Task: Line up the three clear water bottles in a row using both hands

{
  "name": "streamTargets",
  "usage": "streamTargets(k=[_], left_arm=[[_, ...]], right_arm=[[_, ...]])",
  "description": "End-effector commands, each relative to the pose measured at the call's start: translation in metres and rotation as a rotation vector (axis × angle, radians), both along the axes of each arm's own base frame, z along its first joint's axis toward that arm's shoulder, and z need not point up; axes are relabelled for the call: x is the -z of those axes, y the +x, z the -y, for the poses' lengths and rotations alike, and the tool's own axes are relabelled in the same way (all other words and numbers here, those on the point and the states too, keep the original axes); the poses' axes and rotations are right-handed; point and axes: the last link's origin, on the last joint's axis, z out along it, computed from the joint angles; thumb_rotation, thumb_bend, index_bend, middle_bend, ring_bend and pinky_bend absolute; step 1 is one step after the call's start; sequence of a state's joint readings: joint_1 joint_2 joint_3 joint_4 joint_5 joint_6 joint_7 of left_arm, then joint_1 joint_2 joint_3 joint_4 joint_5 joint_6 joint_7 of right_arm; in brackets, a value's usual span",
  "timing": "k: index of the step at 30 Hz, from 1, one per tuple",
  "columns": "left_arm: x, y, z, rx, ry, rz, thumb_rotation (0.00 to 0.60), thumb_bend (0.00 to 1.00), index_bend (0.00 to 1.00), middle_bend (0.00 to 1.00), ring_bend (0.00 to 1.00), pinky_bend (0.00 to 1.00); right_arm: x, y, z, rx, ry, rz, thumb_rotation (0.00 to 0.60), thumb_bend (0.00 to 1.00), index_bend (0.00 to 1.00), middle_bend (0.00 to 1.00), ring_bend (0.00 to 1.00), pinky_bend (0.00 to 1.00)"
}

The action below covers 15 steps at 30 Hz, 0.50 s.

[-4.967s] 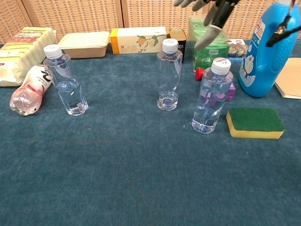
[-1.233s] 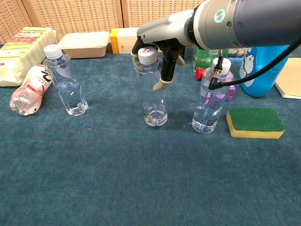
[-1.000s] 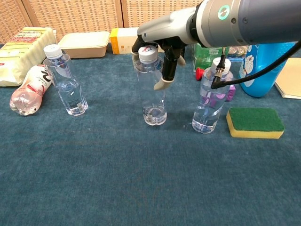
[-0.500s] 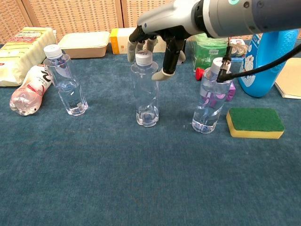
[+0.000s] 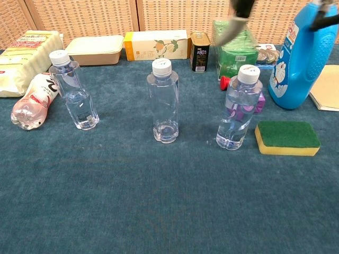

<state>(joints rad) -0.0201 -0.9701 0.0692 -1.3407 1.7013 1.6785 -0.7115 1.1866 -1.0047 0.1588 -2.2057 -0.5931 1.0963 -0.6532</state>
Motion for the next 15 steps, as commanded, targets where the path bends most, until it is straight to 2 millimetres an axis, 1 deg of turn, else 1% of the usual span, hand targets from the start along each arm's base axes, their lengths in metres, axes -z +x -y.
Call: streamTargets(k=[1,2,3,4,6,8,10,11,15], left_arm=[[0.001,0.0,-0.003,0.001,0.005,0.009,0.6,0.07,0.0,0.0,0.0,0.05],[0.002,-0.001,-0.005,0.001,0.006,0.011,0.6,0.07,0.0,0.0,0.0,0.05],[0.002,-0.001,-0.007,0.0,0.009,0.015,0.6,0.07,0.0,0.0,0.0,0.05],[0.003,0.0,-0.008,0.001,0.01,0.017,0.6,0.07,0.0,0.0,0.0,0.05],[0.005,0.0,-0.014,0.003,0.011,0.026,0.6,0.07,0.0,0.0,0.0,0.05],[0.011,0.001,-0.021,0.015,-0.005,0.038,0.6,0.07,0.0,0.0,0.0,0.05],[0.014,0.0,-0.028,0.023,-0.017,0.056,0.6,0.07,0.0,0.0,0.0,0.05],[0.016,0.0,-0.034,0.031,-0.021,0.071,0.6,0.07,0.0,0.0,0.0,0.05],[0.027,-0.002,-0.056,0.053,-0.066,0.16,0.6,0.07,0.0,0.0,0.0,0.05]], right_arm=[[-0.04,-0.052,-0.012,0.03,-0.099,0.048,0.6,0.04,0.09,0.04,0.02,0.31],[-0.044,-0.059,-0.014,0.025,-0.109,0.059,0.6,0.03,0.08,0.04,0.02,0.3],[-0.05,-0.071,-0.017,0.029,-0.128,0.076,0.6,0.02,0.08,0.03,0.01,0.3],[-0.053,-0.077,-0.018,0.032,-0.136,0.085,0.6,0.01,0.08,0.03,0.01,0.3],[-0.062,-0.099,-0.024,0.042,-0.168,0.112,0.6,0.0,0.08,0.03,0.01,0.3],[-0.072,-0.129,-0.034,0.063,-0.208,0.14,0.6,0.0,0.08,0.03,0.01,0.3],[-0.076,-0.149,-0.043,0.077,-0.227,0.162,0.6,0.0,0.08,0.03,0.01,0.3],[-0.077,-0.163,-0.05,0.089,-0.233,0.171,0.6,0.0,0.08,0.03,0.01,0.3],[-0.076,-0.207,-0.075,0.15,-0.244,0.191,0.6,0.0,0.08,0.03,0.01,0.3]])
